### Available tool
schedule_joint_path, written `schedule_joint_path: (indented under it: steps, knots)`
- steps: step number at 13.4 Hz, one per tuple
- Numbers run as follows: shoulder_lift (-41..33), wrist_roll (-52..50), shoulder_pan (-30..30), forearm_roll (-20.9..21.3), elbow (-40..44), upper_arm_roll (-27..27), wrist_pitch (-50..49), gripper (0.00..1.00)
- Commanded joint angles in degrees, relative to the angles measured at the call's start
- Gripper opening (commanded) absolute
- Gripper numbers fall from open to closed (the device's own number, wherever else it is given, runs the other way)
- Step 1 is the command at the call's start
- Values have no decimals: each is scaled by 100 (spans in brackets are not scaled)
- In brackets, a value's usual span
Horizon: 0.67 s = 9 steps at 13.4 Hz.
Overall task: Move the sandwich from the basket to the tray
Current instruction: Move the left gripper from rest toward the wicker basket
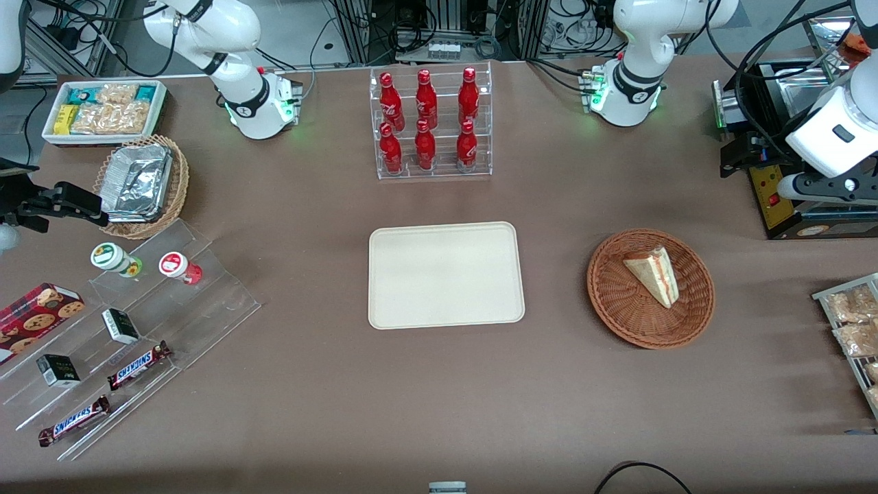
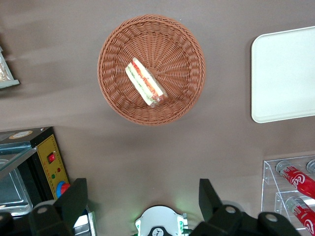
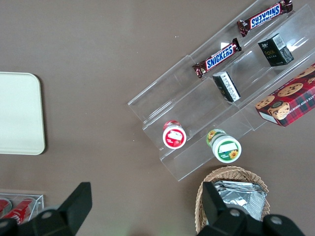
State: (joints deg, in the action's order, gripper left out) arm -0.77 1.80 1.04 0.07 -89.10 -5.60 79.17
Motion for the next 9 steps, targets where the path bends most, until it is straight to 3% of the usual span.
schedule_joint_path:
  steps: [1,9]
  knots:
    - [60,49,19,-78,130,-21,37,100]
    - [113,57,19,-25,-387,-21,555,100]
